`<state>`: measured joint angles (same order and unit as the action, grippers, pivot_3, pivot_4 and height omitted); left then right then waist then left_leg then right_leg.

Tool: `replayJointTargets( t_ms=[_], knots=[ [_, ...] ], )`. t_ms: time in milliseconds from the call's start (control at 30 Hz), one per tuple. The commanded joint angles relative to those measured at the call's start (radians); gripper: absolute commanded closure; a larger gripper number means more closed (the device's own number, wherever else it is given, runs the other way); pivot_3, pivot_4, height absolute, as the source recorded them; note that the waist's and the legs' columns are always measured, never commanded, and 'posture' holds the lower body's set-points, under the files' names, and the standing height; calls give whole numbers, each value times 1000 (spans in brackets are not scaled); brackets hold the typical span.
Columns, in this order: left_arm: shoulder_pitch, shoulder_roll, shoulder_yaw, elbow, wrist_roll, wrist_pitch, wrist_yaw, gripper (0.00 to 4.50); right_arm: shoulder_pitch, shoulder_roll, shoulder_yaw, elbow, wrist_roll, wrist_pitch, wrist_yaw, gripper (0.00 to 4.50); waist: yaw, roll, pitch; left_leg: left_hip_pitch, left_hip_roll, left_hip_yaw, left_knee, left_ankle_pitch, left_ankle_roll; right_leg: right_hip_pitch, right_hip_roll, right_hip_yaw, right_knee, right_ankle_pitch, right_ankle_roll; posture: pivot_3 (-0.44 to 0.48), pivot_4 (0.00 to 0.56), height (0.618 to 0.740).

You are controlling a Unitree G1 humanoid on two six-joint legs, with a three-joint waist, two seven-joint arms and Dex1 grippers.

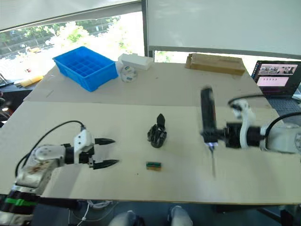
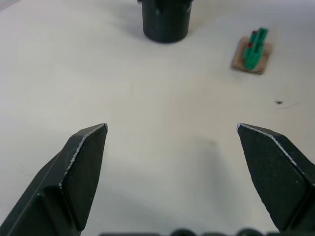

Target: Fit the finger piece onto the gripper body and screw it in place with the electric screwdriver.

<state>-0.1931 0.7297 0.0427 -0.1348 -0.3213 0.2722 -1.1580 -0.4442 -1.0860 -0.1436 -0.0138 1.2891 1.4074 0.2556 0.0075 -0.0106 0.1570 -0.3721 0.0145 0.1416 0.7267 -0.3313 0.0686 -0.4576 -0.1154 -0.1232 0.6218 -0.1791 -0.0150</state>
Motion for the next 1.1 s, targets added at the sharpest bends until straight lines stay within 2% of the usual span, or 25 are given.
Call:
replayJointTargets(
  t_ms=[33, 267, 300, 433, 467, 533, 633, 733, 800, 833, 900, 967, 1100],
  knots=[
    [42, 55, 57, -84, -33, 29, 5, 45, -32, -23, 5, 53, -116, -10, 62, 2582, -6, 2, 1, 0, 0, 0, 0, 0, 0, 0, 1, 0, 0, 0, 0, 0, 150, 738],
    [28, 115, 80, -136, -72, 80, 13, 45, -97, 60, 68, 201, -307, 38, 67, 2582, -17, 4, 2, 2, 0, 2, 0, 1, -1, 0, 8, 0, 2, -1, 1, 0, 150, 738],
    [26, 122, 82, -142, -78, 89, 11, 0, -100, 65, 68, 207, -323, 41, 81, 1567, -17, 4, 2, 1, 0, 2, -1, 1, -1, 0, 9, 0, 2, -1, 2, 0, 150, 738],
    [47, 181, 125, -159, -133, 149, -24, 0, -83, 0, 61, 159, -365, 18, 201, 201, -16, 4, 2, 1, 0, 2, -1, 1, -1, 0, 9, -1, 1, -1, 2, 0, 150, 738],
    [57, 201, 144, -160, -157, 177, -37, 0, -79, -30, 40, 136, -354, 22, 245, 43, -15, 4, 2, 1, 0, 2, -1, 1, -1, 0, 8, -1, 1, -1, 2, 0, 150, 738],
    [83, 260, 194, -160, -215, 246, -82, 0, -37, -117, 2, 56, -346, -34, 383, 43, -12, 6, 4, 1, 0, 2, -1, 1, -1, -1, 8, 0, 2, -2, 3, 0, 150, 738],
    [112, 345, 293, -124, -267, 312, -130, 0, 168, -279, -104, -25, -470, -363, 723, 43, -7, 8, 4, 1, 0, 1, -2, 1, -1, -1, 8, 0, 2, -6, 7, 0, 150, 738],
    [127, 427, 398, -52, -312, 382, -195, 0, 314, -287, -311, 79, -537, -622, 1030, 43, -5, 5, 4, 3, 0, 1, -3, 1, -2, 1, 9, -1, 1, -10, 13, 0, 150, 738],
    [149, 471, 436, 8, -305, 383, -248, 0, 311, -290, -340, 193, -586, -694, 1048, 43, -8, 5, 4, 4, 0, 2, -3, 1, -2, 1, 9, -1, 1, -10, 13, 0, 150, 738],
    [156, 484, 441, 51, -283, 356, -263, 0, 332, -278, -342, 249, -675, -876, 1058, 43, -10, 5, 4, 4, 0, 3, -3, 0, -1, 1, 8, 0, 1, -10, 13, 0, 150, 738],
    [134, 477, 428, 137, -225, 272, -236, 0, 377, -265, -356, 335, -775, -1088, 1113, 43, -13, 6, 4, 5, -1, 4, -4, 0, -2, 1, 7, 0, 1, -10, 14, 0, 150, 738],
    [86, 458, 414, 189, -216, 241, -207, 0, 379, -256, -356, 389, -798, -1139, 1137, 43, -12, 6, 4, 6, -1, 5, -6, 0, -2, 1, 7, 1, 1, -12, 12, 0, 150, 738],
    [27, 436, 391, 179, -238, 246, -203, 0, 364, -227, -342, 404, -824, -1209, 1182, 43, -19, 7, 5, 6, -1, 6, -6, 1, -3, 0, 5, 1, 5, -12, 9, 0, 150, 738]
  ],
)
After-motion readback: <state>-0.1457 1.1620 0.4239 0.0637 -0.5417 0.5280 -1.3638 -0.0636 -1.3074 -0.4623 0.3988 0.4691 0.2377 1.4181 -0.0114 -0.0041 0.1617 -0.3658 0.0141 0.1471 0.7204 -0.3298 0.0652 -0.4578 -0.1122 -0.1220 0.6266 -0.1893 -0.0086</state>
